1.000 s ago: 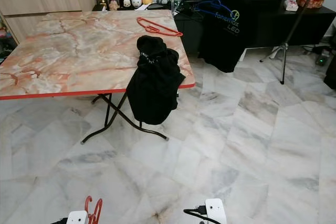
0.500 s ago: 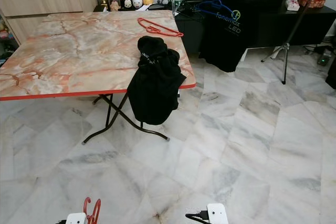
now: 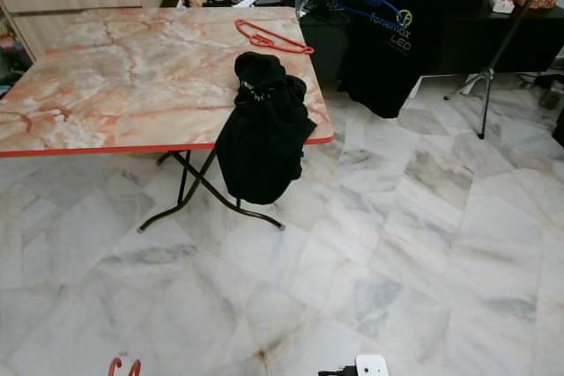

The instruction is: Hang hanger

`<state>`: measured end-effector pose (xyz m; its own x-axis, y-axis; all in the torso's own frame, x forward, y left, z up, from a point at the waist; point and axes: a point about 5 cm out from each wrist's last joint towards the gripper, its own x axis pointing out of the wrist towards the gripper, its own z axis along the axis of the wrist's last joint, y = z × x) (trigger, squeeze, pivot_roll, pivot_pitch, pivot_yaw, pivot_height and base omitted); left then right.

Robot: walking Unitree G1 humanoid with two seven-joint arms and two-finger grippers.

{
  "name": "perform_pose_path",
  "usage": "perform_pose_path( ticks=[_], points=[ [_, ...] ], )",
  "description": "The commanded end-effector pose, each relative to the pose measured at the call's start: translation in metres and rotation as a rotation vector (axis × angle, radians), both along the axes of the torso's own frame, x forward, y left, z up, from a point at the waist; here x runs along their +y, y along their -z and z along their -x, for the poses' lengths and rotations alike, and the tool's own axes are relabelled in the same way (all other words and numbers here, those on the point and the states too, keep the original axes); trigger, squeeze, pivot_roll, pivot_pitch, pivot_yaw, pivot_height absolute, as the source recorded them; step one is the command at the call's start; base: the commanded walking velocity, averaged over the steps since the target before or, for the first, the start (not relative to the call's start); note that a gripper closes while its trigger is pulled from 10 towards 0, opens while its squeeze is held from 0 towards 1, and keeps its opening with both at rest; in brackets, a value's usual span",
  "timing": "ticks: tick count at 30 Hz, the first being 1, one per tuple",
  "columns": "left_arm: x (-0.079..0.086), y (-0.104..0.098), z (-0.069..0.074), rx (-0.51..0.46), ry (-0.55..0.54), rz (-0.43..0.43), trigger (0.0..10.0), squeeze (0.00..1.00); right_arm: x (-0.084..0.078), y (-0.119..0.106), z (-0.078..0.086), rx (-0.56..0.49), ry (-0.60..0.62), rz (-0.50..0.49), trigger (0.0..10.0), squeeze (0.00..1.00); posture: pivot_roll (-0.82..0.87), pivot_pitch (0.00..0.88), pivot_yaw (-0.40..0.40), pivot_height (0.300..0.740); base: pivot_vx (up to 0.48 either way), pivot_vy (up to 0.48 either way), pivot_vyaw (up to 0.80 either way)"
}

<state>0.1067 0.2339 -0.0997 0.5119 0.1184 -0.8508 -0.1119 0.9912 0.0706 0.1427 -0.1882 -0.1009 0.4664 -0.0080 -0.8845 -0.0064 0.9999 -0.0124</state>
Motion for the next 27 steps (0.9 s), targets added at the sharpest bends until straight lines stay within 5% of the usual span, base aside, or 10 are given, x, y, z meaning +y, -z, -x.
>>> perform_pose_path(
  ticks=[1,13,21,27],
  points=[
    [-0.008,0.001,-0.003,-0.017,-0.003,0.031,10.0,0.0,-0.002,-0.004,-0.009,-0.014,-0.003,0.0,10.0,0.0,0.08,0.086,-0.104,0.74,0.0,0.0,0.0],
    [-0.027,0.005,-0.004,0.016,0.027,0.065,10.0,0.0,-0.021,-0.009,-0.016,-0.022,0.034,0.042,10.0,0.0,0.03,0.056,-0.037,0.74,0.0,0.0,0.0],
    [-0.007,-0.008,-0.034,-0.067,0.022,0.027,10.0,0.0,-0.014,-0.003,-0.005,0.007,0.04,0.018,10.0,0.0,0.04,0.04,-0.043,0.74,0.0,0.0,0.0],
    [-0.006,-0.016,-0.051,-0.131,-0.005,0.036,10.0,0.0,-0.011,-0.008,-0.019,-0.021,0.054,0.011,10.0,0.0,0.03,0.027,-0.036,0.74,0.0,0.0,0.0]
  ],
)
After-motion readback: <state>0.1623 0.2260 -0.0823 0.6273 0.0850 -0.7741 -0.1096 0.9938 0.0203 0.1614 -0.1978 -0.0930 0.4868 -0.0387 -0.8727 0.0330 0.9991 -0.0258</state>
